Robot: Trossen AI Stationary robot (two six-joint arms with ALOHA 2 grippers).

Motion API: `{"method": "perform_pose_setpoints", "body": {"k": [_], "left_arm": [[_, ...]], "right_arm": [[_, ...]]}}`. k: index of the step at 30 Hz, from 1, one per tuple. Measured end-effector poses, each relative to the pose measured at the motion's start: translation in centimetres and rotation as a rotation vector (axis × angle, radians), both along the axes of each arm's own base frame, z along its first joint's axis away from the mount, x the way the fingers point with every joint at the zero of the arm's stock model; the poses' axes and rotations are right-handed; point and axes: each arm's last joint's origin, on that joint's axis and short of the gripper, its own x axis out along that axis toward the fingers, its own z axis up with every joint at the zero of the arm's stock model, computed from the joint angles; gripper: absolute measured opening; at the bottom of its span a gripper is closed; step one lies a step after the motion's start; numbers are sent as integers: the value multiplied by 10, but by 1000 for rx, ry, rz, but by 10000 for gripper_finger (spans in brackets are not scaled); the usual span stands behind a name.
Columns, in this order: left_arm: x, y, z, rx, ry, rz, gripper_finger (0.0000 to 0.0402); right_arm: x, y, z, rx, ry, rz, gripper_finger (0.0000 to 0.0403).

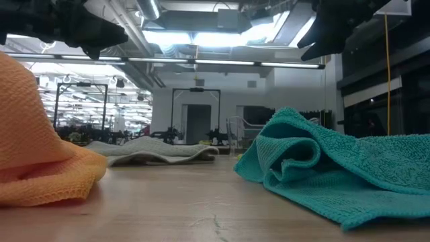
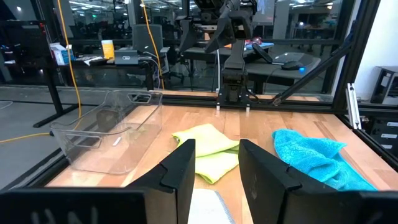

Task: Fold microfiber towels
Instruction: Fold the green microfiber towel

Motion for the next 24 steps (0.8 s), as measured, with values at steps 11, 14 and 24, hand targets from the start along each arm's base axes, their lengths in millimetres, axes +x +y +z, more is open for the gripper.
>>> {"method": "perform_pose_setpoints", "body": {"k": [11,14,24], "left_arm": [[0,0,0,0,0,0,115],[0,0,0,0,0,0,115],[0,0,0,0,0,0,115]], "right_arm": [[-1,22,-23,155,86,213,330],[1,26,-37,163,84,227,330],[-8,24,-93,222,167,-21,330]]}}
